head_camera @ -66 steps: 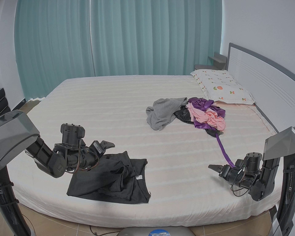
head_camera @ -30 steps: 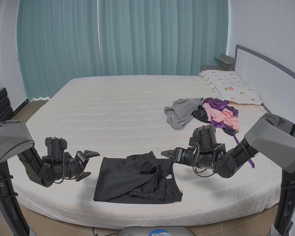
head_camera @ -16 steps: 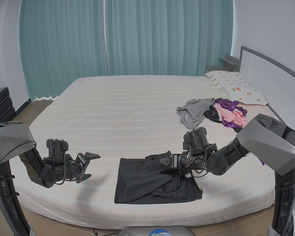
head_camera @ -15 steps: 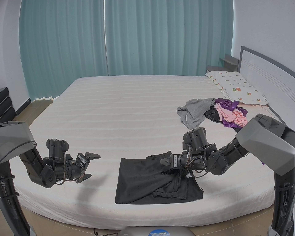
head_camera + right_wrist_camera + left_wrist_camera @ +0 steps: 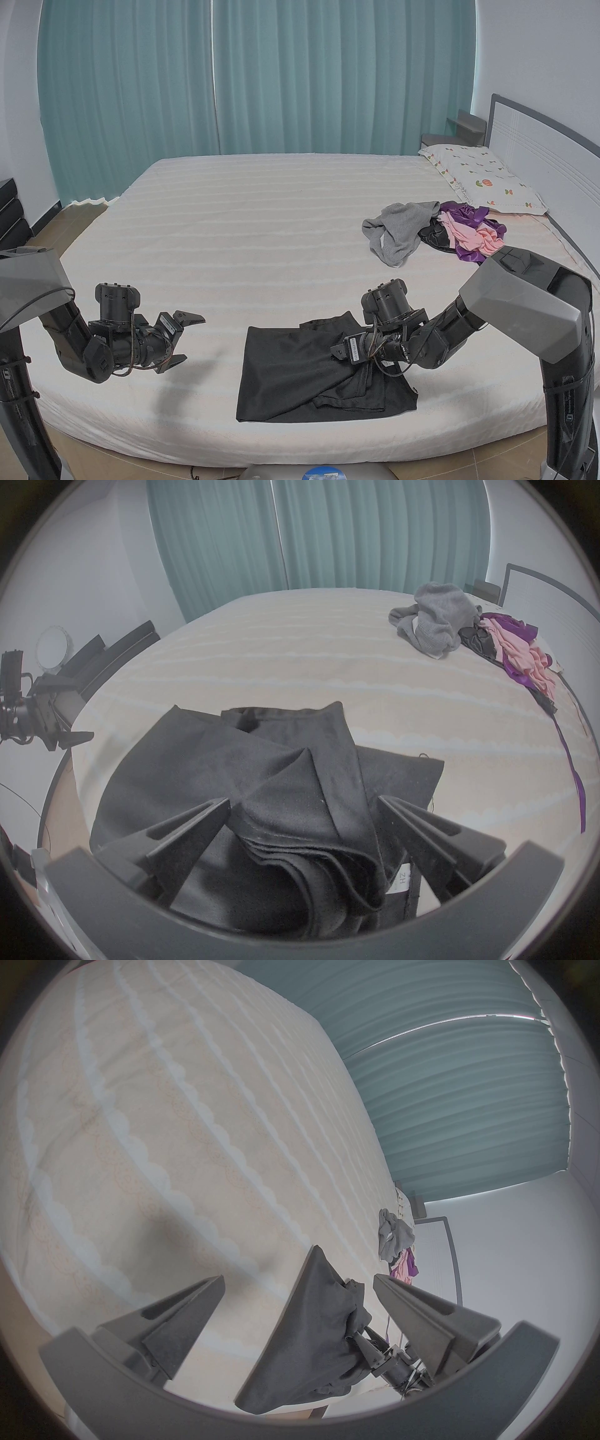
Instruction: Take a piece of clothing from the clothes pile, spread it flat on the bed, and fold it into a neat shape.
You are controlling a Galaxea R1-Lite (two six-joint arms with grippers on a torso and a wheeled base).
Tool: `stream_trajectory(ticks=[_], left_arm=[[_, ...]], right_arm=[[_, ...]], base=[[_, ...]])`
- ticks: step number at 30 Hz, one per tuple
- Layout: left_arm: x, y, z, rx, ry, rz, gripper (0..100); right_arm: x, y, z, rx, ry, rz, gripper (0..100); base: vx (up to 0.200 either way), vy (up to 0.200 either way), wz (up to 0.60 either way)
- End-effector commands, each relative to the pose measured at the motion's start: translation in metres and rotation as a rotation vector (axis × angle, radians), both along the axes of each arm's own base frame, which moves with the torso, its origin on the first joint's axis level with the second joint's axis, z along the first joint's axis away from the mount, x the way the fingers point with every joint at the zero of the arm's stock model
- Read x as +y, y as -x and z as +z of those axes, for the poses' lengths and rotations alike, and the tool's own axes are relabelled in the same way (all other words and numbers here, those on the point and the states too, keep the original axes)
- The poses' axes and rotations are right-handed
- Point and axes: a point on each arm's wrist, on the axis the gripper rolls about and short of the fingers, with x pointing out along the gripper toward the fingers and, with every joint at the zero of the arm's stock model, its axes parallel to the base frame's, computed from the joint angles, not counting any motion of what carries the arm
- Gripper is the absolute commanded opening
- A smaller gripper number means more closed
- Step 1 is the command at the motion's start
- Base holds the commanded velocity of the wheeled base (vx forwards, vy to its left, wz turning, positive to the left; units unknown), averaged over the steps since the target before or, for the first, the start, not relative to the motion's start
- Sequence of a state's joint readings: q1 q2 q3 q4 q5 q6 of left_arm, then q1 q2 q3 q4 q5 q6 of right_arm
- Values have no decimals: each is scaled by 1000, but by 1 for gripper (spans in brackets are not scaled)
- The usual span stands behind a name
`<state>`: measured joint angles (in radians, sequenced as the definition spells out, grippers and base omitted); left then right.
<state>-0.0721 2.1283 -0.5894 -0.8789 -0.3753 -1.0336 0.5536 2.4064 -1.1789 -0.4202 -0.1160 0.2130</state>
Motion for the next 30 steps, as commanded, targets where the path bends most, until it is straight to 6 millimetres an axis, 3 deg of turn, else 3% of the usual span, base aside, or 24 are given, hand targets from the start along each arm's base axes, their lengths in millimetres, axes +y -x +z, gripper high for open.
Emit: stream_trajectory(ticks=[1, 11, 19, 30], left_arm=[[0, 0, -1, 3, -1, -1, 100], [-1, 0, -1, 4, -1, -2, 100], [-1, 1, -2, 8, -3, -4, 100], [-1, 1, -2, 8, -3, -4, 100]], right_arm=[[3, 4, -6, 15, 10, 12, 100], [-3, 9, -12, 28, 58, 34, 100], [-37, -4, 0, 15, 33, -121, 100], [-73, -6, 34, -16, -34, -253, 100]], base=[[0, 0, 0], [0, 0, 0], [0, 0, 0], [0, 0, 0]])
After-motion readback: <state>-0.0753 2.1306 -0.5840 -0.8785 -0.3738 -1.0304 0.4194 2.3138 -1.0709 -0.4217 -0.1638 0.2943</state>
